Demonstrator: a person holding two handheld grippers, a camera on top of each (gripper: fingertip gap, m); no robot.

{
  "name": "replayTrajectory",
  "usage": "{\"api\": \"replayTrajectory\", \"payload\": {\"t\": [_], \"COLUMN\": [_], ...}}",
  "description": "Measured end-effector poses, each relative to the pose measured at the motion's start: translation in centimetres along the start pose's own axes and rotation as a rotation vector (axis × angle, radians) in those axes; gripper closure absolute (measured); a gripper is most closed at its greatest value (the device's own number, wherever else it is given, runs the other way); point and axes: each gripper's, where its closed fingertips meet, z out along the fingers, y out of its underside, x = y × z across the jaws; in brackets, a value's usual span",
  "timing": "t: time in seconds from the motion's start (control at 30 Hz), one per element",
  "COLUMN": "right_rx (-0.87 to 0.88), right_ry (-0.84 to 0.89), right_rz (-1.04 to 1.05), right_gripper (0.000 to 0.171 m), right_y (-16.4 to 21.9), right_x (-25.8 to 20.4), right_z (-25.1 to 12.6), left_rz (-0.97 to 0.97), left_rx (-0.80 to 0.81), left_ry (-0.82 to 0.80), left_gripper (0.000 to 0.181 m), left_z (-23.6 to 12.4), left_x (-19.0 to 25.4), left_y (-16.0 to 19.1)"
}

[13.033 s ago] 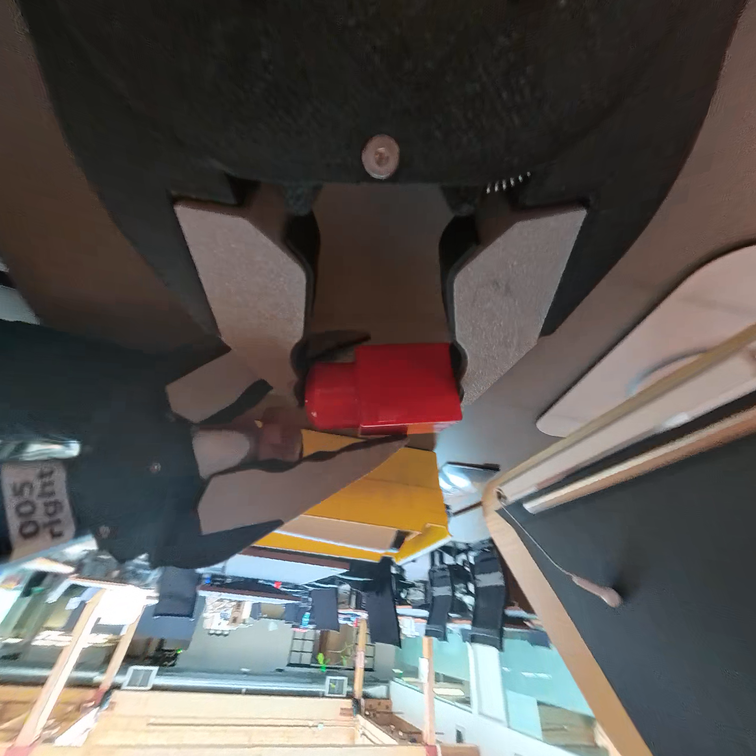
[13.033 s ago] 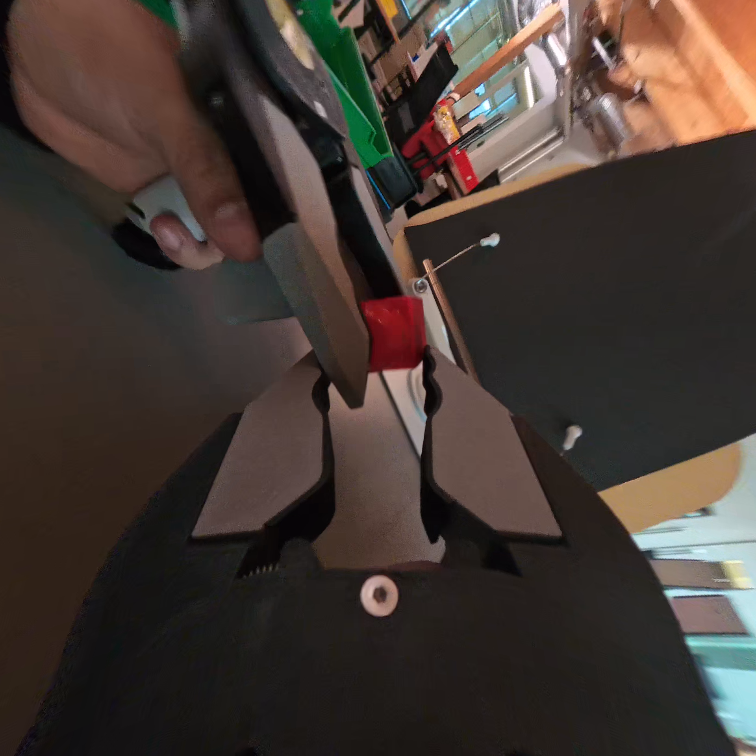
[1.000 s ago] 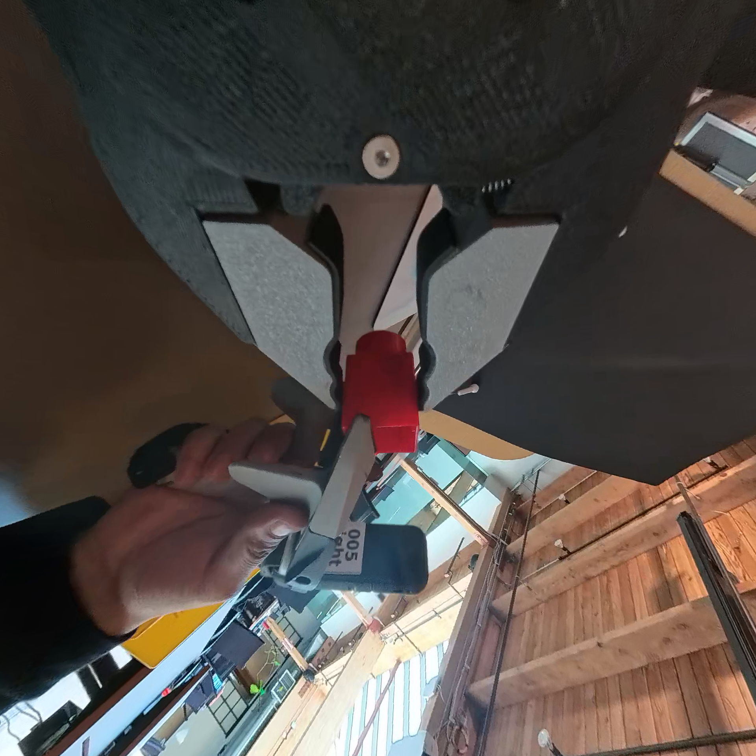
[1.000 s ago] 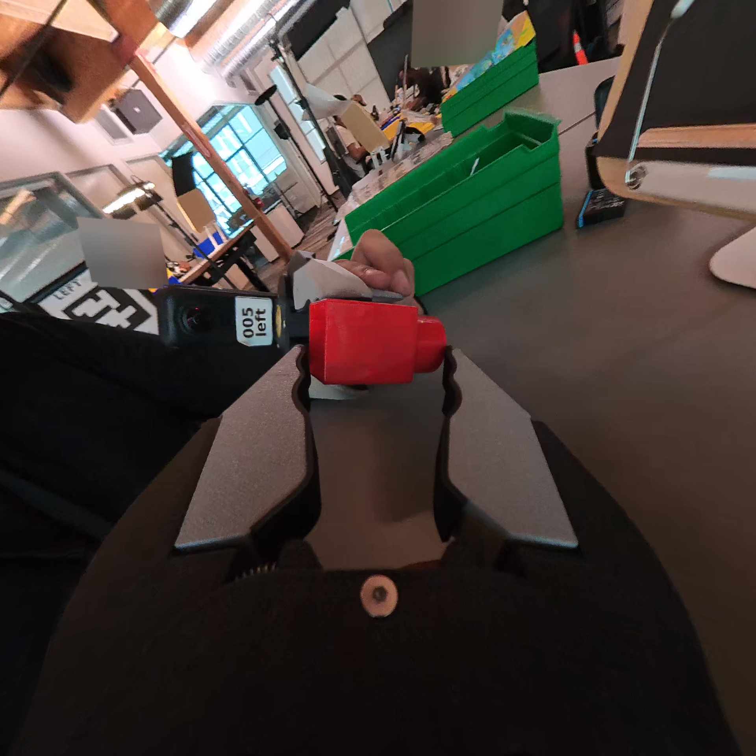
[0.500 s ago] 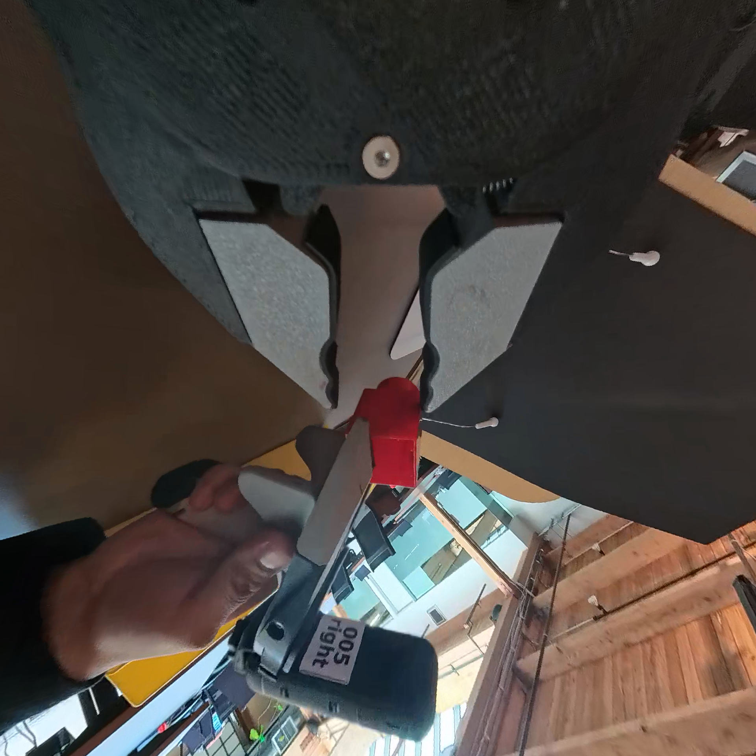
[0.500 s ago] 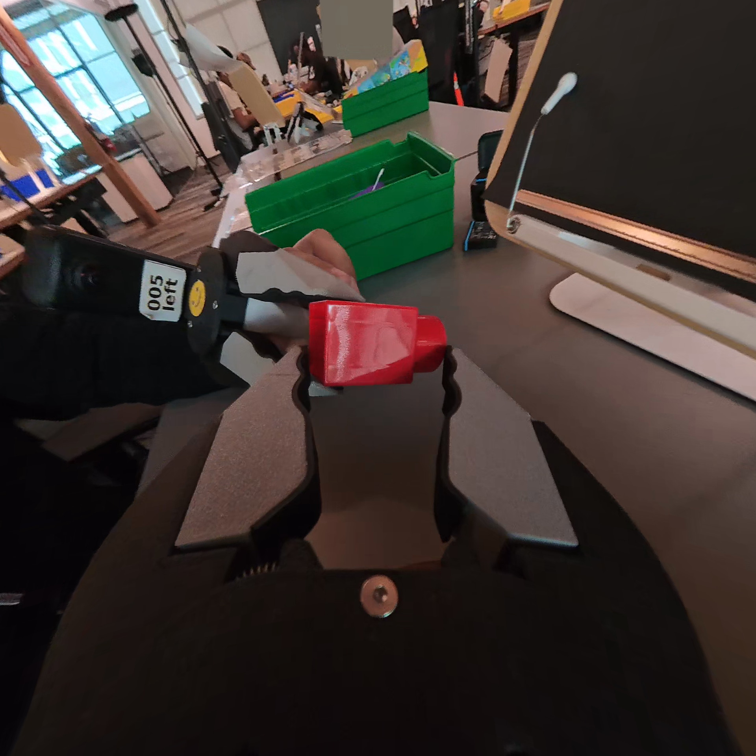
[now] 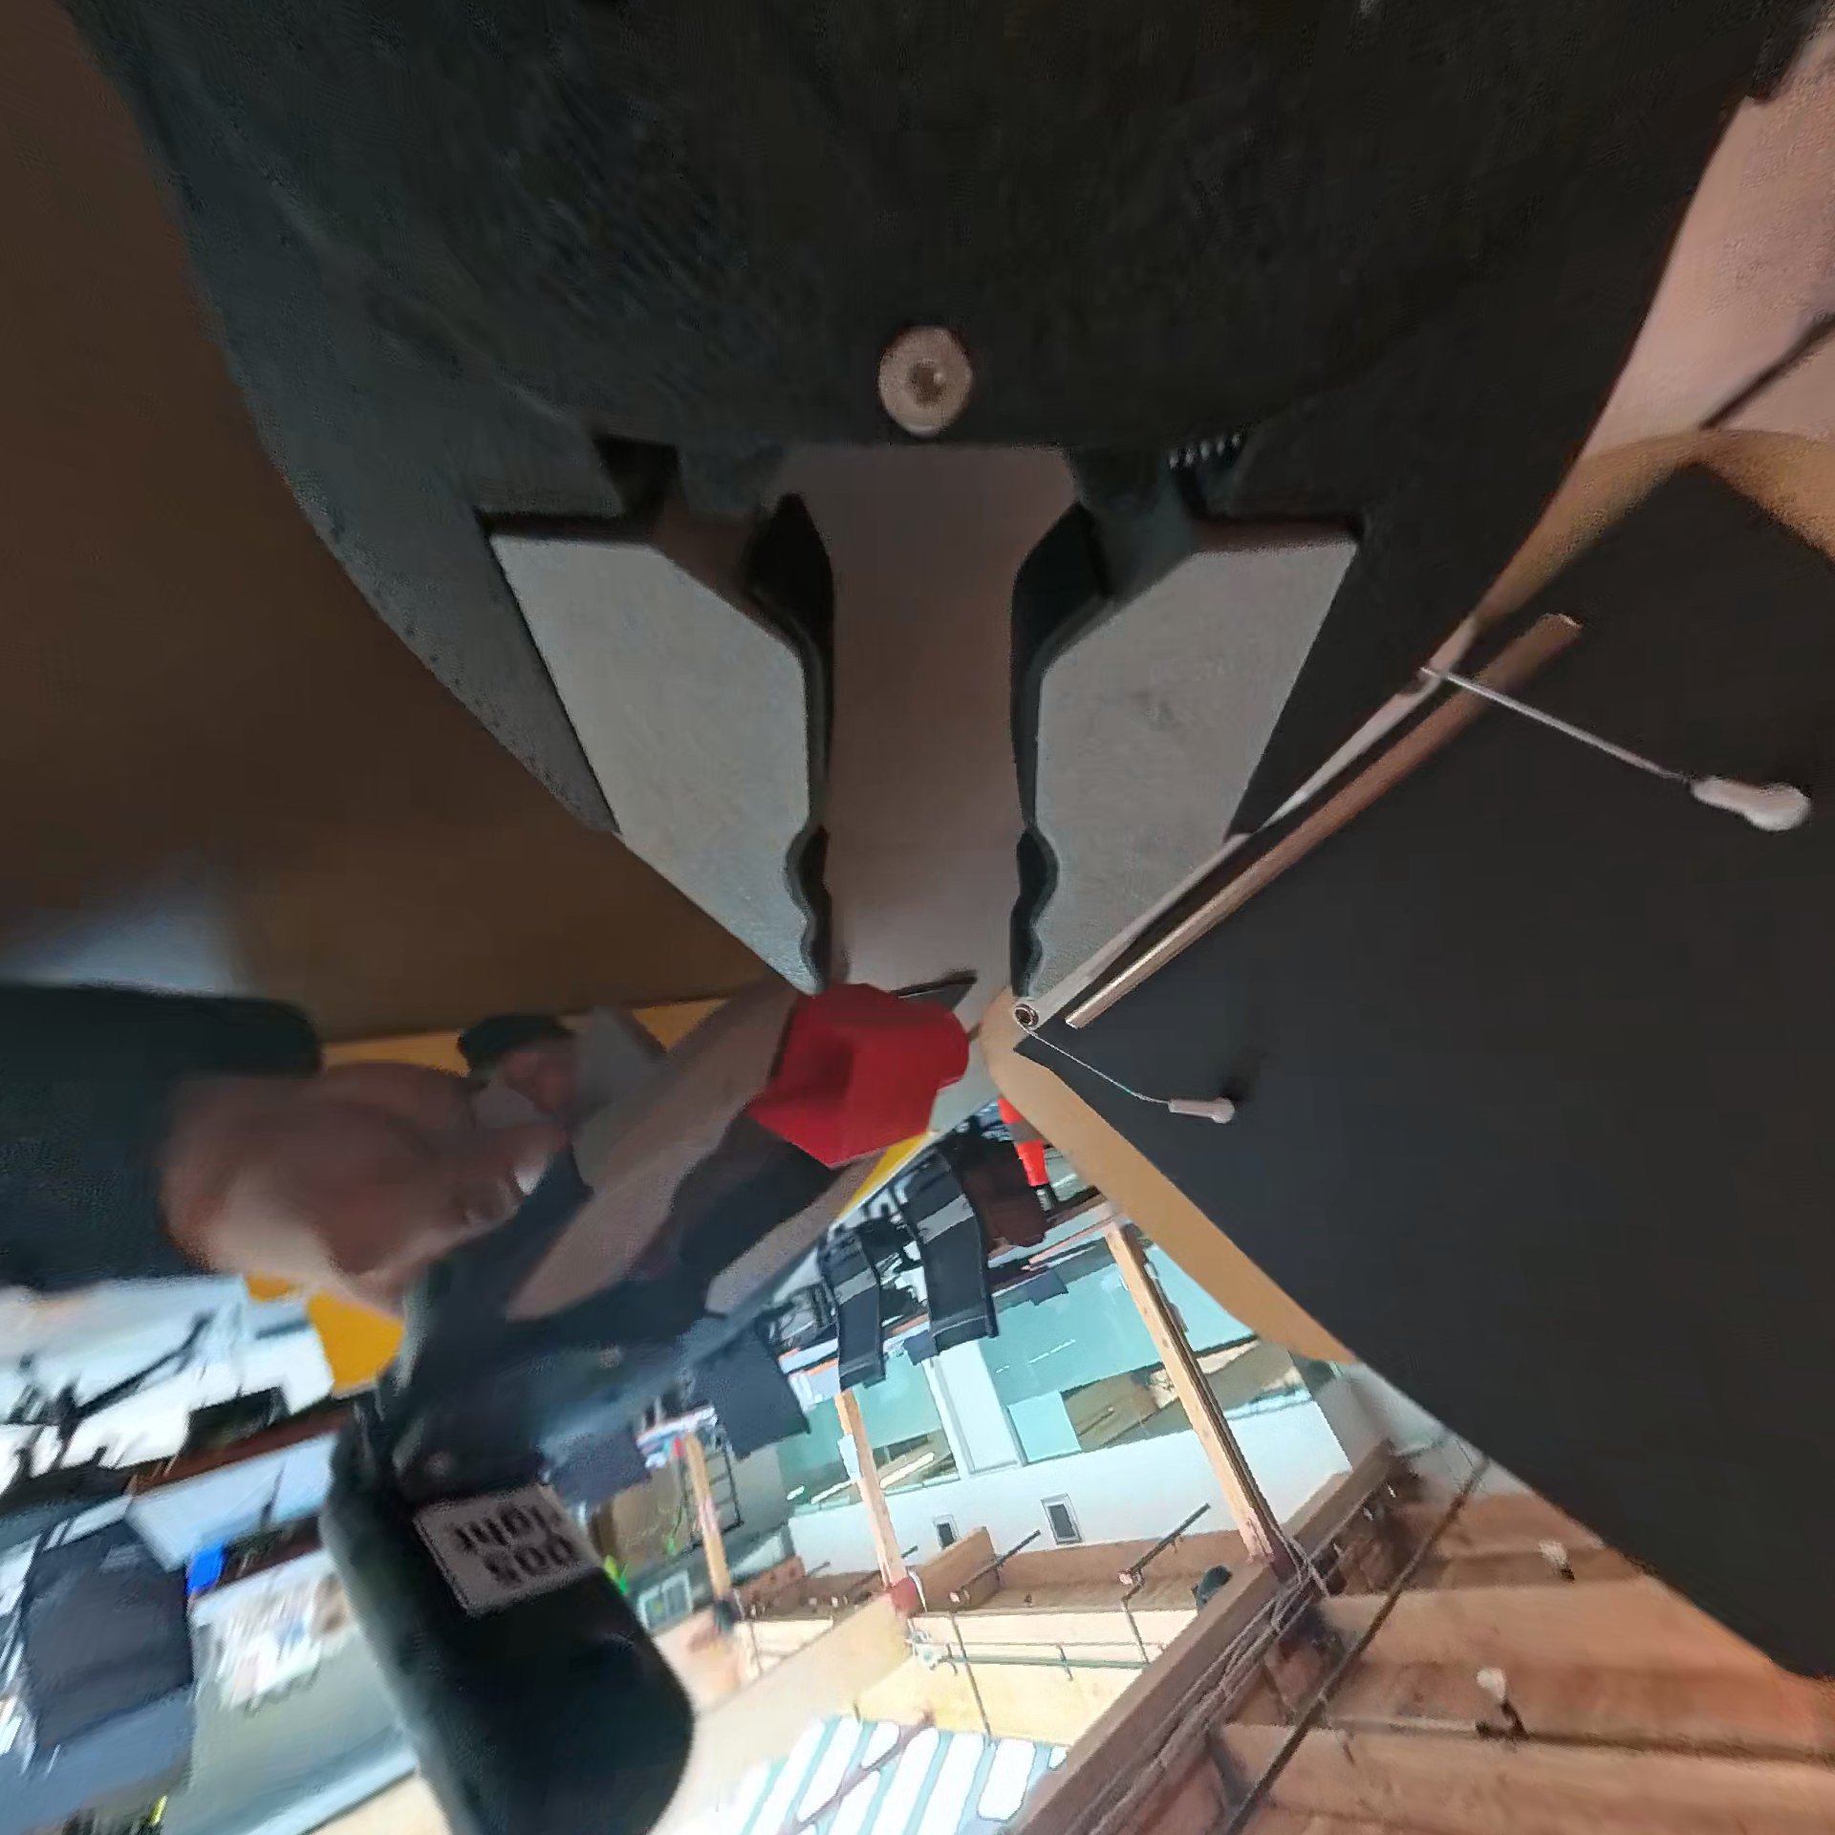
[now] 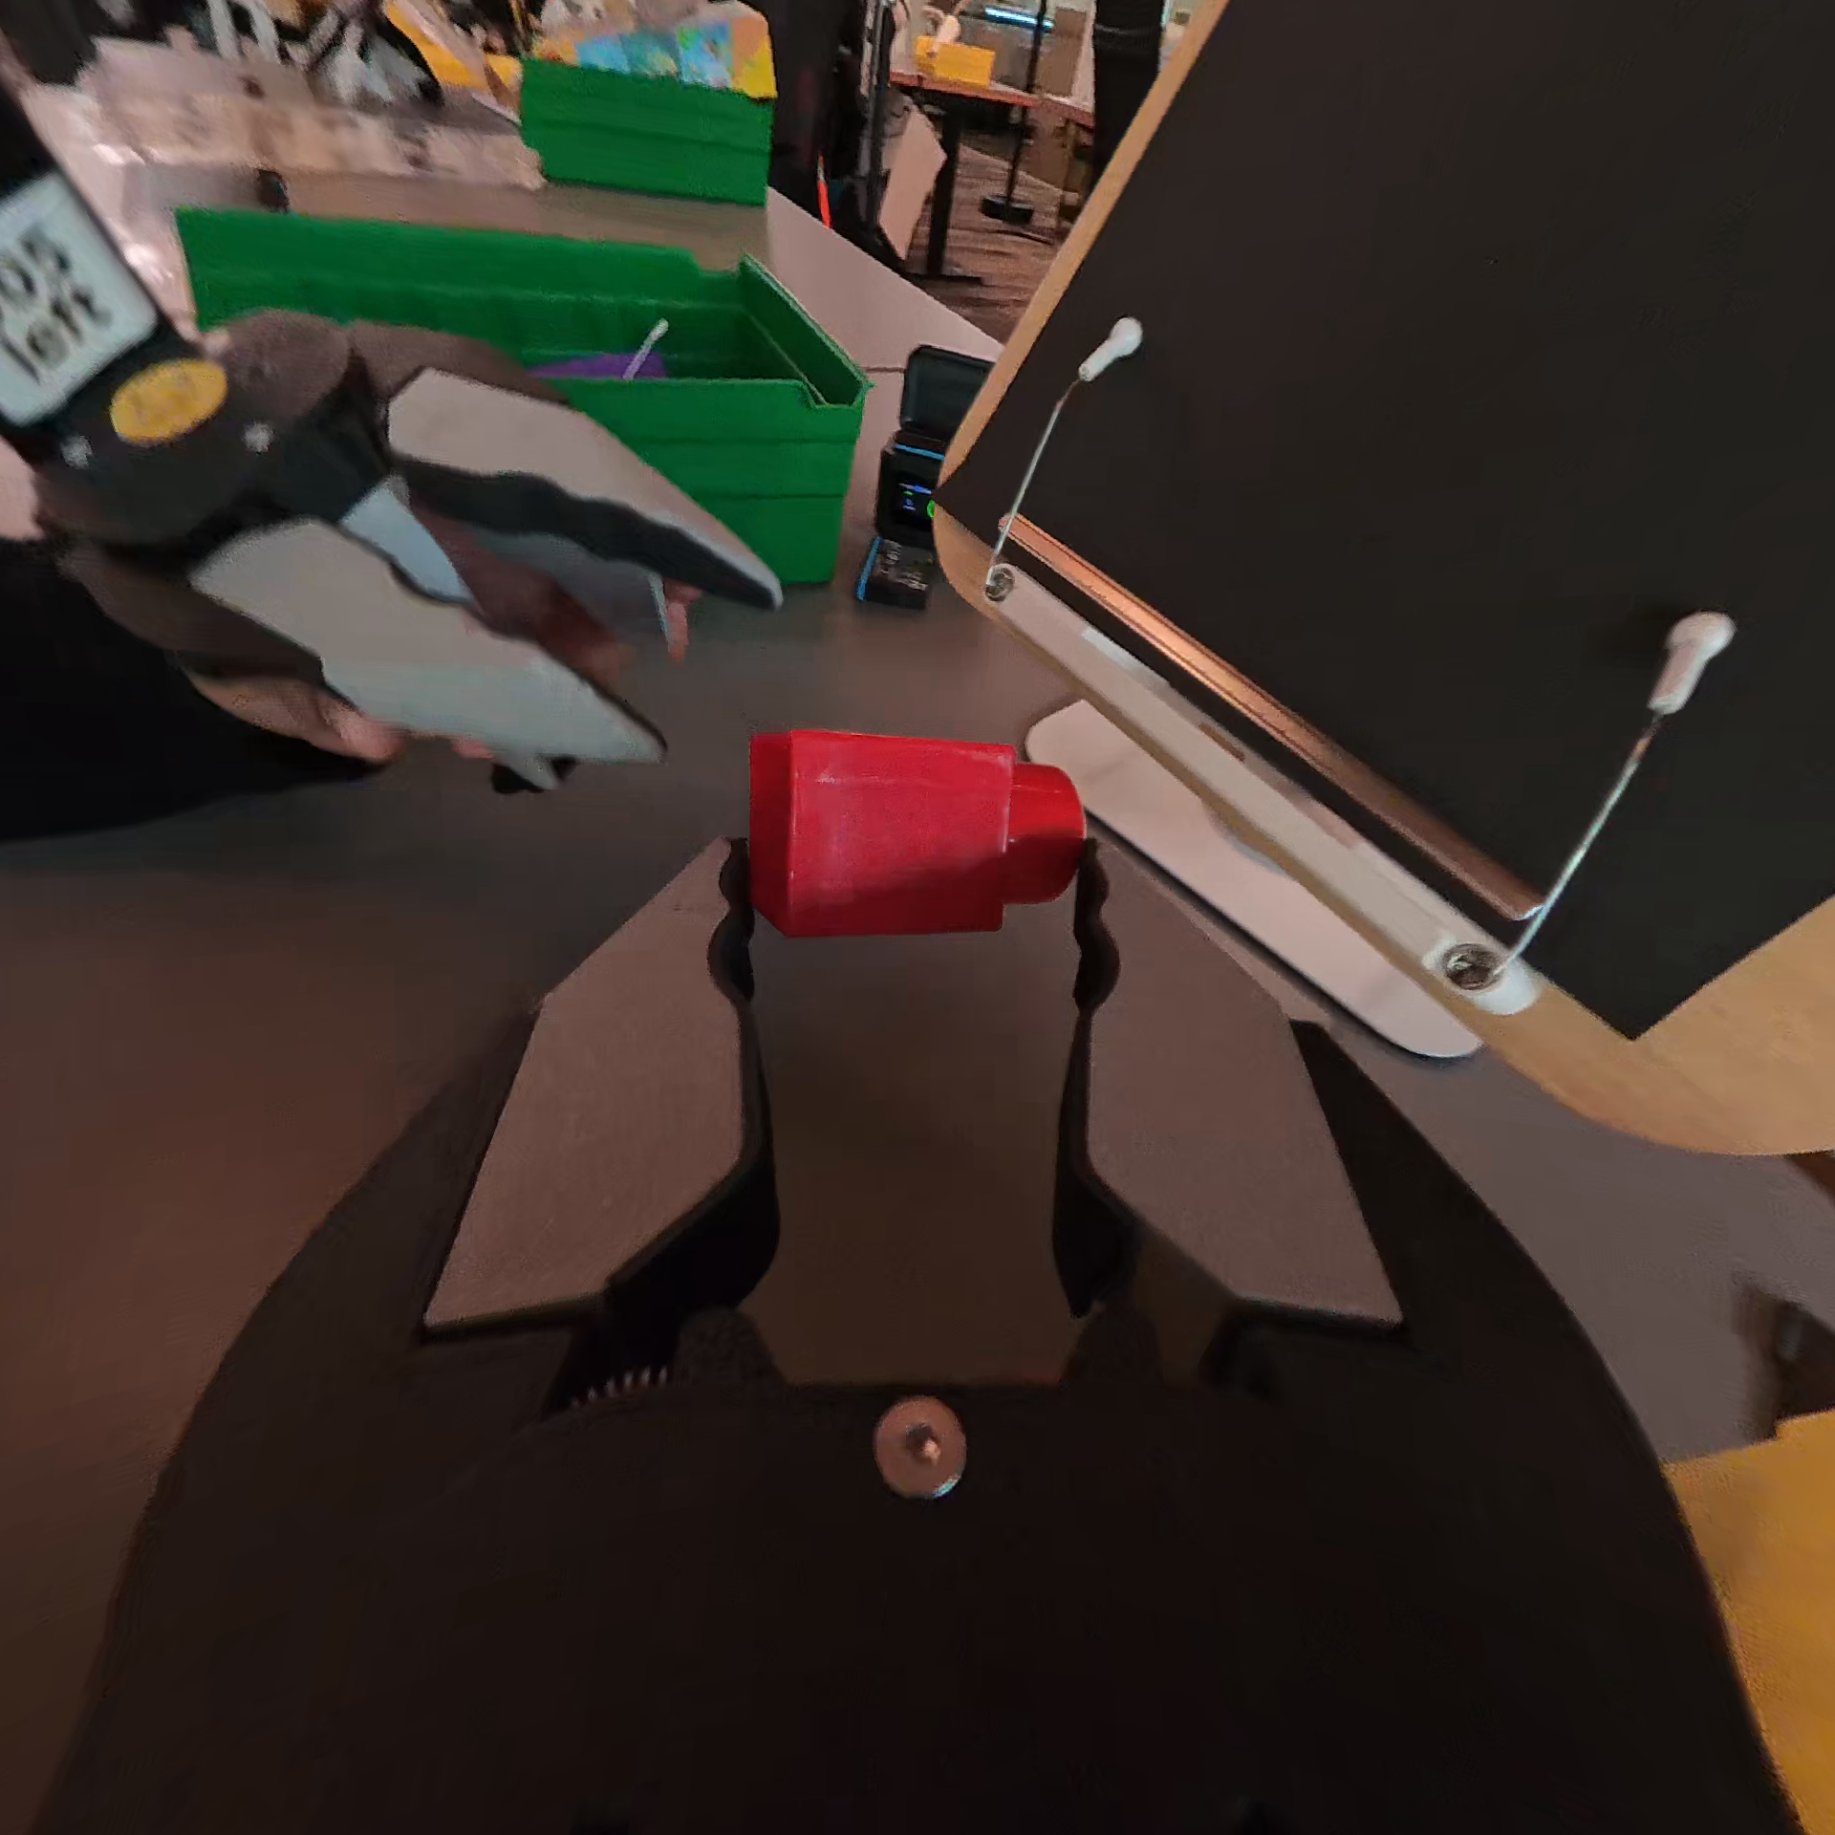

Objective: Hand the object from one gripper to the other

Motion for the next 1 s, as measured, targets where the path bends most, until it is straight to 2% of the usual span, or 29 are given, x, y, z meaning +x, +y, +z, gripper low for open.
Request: {"api": "replayTrajectory", "payload": {"t": [0.1,0.27,0.37,0.47,0.53,0.6,0.7,0.83,0.9,1.0], "right_rx": [-0.025,-0.095,-0.129,-0.131,-0.144,-0.163,-0.146,-0.128,-0.129,-0.114], "right_ry": [0.060,0.225,0.319,0.366,0.378,0.409,0.432,0.370,0.322,0.279], "right_rz": [-0.108,-0.441,-0.655,-0.757,-0.794,-0.851,-0.902,-0.759,-0.662,-0.523], "right_gripper": [0.107,0.107,0.108,0.108,0.108,0.108,0.108,0.111,0.124,0.133], "right_y": [0.1,0.5,0.4,-0.1,-0.2,-0.1,-0.2,0.1,0.6,0.9], "right_x": [-0.1,-0.3,-1.0,-2.1,-2.6,-2.6,-2.6,-2.4,-2.2,-1.6], "right_z": [0.2,0.6,1.1,1.7,2.0,2.1,2.2,2.4,2.3,2.2], "left_rz": [-0.236,-0.677,-0.806,-0.795,-0.736,-0.673,-0.596,-0.499,-0.465,-0.387], "left_rx": [0.003,-0.046,-0.030,-0.076,-0.120,-0.119,-0.144,-0.167,-0.156,-0.165], "left_ry": [0.031,0.161,0.197,0.236,0.246,0.283,0.274,0.205,0.143,0.055], "left_gripper": [0.141,0.109,0.108,0.108,0.117,0.138,0.139,0.143,0.144,0.145], "left_z": [0.1,1.0,1.2,1.5,1.8,1.8,1.7,1.6,1.5,1.2], "left_x": [-0.8,-0.4,-0.2,1.1,2.0,3.0,2.9,1.8,0.8,-0.8], "left_y": [0.4,1.9,1.9,2.3,2.8,2.6,3.0,3.8,3.8,4.0]}}
